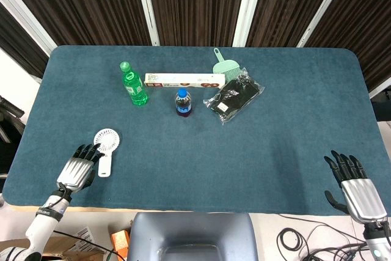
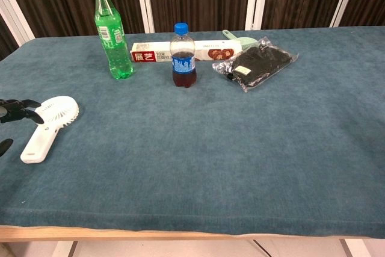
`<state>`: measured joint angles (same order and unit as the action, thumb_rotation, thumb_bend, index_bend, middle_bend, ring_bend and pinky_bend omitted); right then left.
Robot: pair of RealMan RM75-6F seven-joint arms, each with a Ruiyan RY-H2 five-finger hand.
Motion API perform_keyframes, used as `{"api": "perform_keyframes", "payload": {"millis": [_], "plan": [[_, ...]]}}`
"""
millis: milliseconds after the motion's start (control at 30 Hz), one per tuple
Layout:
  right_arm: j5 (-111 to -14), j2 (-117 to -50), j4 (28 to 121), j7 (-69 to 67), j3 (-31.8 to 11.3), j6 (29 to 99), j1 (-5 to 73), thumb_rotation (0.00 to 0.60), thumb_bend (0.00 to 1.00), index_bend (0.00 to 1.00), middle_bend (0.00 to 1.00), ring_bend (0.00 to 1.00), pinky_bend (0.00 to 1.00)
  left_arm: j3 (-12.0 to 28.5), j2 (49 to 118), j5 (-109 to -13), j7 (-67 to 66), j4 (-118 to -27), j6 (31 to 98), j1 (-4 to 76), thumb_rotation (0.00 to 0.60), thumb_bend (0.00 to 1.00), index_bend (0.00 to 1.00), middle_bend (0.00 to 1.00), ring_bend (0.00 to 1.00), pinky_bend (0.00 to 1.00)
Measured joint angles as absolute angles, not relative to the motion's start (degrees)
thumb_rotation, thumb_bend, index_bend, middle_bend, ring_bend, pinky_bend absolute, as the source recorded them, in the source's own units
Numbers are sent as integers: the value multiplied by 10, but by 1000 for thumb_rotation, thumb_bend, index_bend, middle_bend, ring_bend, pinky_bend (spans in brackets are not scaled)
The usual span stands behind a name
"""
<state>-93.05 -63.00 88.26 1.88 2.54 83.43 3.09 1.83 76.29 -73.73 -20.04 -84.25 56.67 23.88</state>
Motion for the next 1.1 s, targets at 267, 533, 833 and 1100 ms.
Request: {"api": "perform_keyframes", "payload": {"millis": [267,533,833,1100], "plan": [[-932,-630,880,16,26,842,27,600,286,0,0,0,0,15,765,-721,-205,-838,550,249,600,646,222,0,0,79],[-935,-630,878,15,27,846,25,600,286,0,0,0,0,12,768,-712,-207,-835,543,257,600,649,222,0,0,79],[-937,-631,877,14,27,852,22,600,286,0,0,0,0,8,767,-700,-212,-837,537,262,600,654,222,0,0,79],[-936,-631,876,13,26,851,22,600,286,0,0,0,0,2,763,-681,-220,-843,518,269,600,672,293,0,0,79]]}}
